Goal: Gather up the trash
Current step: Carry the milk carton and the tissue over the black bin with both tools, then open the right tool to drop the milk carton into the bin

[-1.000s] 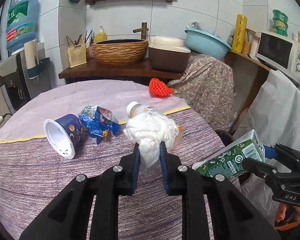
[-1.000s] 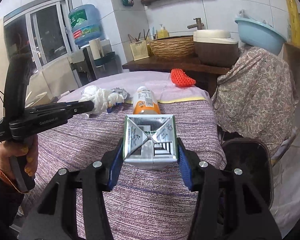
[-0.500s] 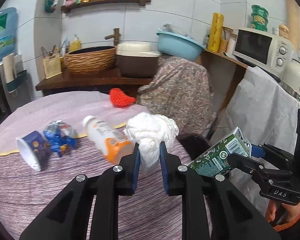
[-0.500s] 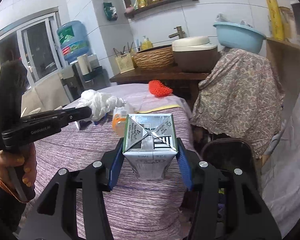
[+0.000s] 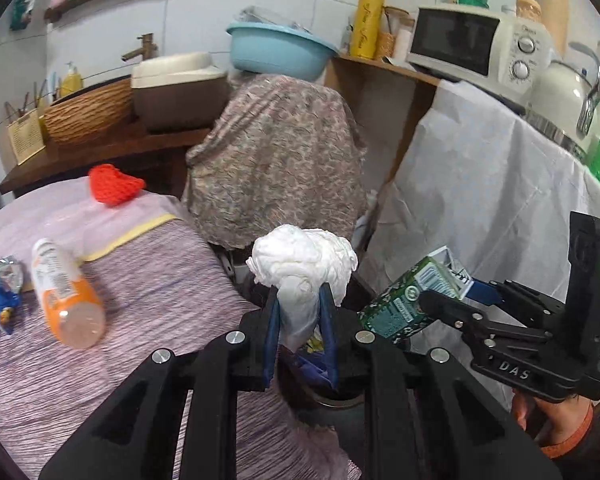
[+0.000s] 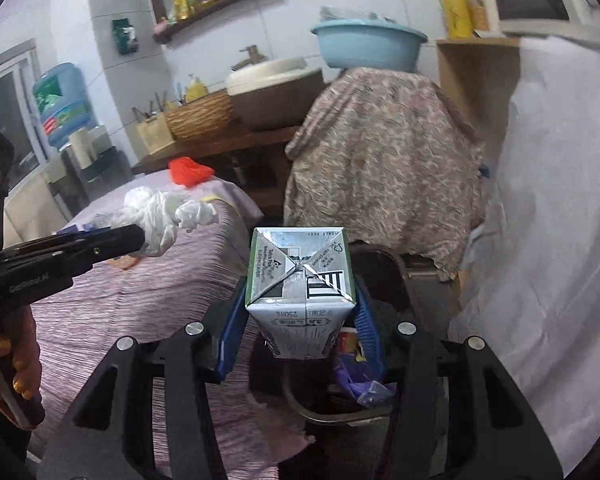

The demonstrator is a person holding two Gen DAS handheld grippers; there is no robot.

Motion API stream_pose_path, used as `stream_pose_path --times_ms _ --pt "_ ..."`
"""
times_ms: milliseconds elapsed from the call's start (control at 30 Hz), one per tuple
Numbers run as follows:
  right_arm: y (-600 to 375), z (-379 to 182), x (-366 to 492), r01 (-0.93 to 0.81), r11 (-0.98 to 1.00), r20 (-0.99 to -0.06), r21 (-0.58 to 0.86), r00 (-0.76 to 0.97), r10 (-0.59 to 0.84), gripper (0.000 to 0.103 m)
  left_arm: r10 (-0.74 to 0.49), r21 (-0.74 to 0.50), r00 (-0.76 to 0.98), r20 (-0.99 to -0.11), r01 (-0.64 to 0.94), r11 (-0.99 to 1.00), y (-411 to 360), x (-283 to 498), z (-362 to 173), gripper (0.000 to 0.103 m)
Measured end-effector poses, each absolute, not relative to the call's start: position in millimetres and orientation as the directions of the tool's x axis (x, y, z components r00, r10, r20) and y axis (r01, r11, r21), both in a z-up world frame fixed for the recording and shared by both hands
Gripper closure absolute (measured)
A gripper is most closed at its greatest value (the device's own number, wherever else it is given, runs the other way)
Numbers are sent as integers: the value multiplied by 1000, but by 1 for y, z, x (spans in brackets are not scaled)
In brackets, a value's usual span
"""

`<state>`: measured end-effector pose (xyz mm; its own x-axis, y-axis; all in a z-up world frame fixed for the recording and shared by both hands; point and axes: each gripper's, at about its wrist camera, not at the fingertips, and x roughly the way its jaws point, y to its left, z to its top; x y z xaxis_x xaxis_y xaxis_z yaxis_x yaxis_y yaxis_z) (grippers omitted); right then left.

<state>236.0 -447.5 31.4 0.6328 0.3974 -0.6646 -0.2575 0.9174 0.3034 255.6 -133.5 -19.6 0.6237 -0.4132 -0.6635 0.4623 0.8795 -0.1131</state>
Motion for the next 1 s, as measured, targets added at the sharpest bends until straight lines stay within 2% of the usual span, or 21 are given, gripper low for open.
stream_pose_path --times_ms 500,600,633,933,1000 --pt "-466 -78 277 -159 931 -758 330 543 361 51 -374 -75 533 -759 499 863 -191 277 -69 83" --pt "-466 -94 281 -137 939 -772 315 538 337 42 -365 -72 526 -768 496 866 -194 281 -74 83" --pt "-466 -99 282 -128 942 -776 310 538 328 42 -364 -72 524 -770 495 866 -195 282 -76 83" --pt "-482 -98 270 -100 943 -770 317 553 317 41 -344 -56 488 -802 512 857 -210 291 -92 83" --pt "-489 -94 267 -90 946 -768 311 563 306 38 -337 -52 477 -812 516 855 -216 294 -98 83"
